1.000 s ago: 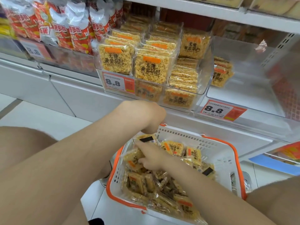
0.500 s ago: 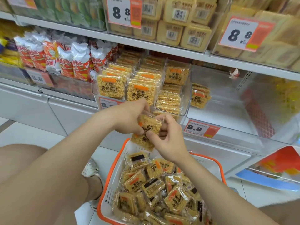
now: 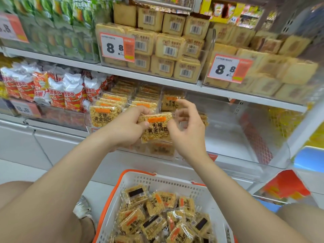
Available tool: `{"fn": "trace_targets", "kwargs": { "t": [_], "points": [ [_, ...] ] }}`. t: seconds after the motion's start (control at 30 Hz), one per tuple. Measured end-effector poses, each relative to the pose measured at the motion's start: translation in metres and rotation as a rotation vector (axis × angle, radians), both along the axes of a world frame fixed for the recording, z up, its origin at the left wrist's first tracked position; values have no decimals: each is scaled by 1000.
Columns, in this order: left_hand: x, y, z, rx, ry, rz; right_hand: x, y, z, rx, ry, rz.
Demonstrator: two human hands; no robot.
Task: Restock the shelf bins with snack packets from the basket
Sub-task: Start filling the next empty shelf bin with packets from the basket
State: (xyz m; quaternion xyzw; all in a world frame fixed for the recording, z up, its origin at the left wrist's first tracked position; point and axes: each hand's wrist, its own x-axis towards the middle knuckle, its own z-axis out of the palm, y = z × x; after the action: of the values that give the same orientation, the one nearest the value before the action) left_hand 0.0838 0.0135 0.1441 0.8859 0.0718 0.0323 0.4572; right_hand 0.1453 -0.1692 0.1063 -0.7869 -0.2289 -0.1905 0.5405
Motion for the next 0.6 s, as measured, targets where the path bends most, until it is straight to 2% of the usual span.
{"fn": "trace_targets", "kwargs": {
  "t": [0.17, 0.27, 0.4, 0.47, 0.53, 0.6],
  "points": [
    [12, -5, 10, 133, -88, -60, 23, 2, 15, -496, -243, 2],
    [20, -4, 14, 250, -111, -50, 34, 1, 23, -716, -295, 57],
    [35, 1, 7, 299, -172, 7, 50, -5, 21, -746, -272, 132],
    [41, 1, 5, 333, -222, 50, 57, -9, 15, -666, -296, 51],
    [47, 2, 2, 473, -252, 61, 64, -10, 10, -572, -305, -62],
    [51, 1, 0, 618, -227, 43, 71, -8, 7, -558, -351, -178]
  ]
}}
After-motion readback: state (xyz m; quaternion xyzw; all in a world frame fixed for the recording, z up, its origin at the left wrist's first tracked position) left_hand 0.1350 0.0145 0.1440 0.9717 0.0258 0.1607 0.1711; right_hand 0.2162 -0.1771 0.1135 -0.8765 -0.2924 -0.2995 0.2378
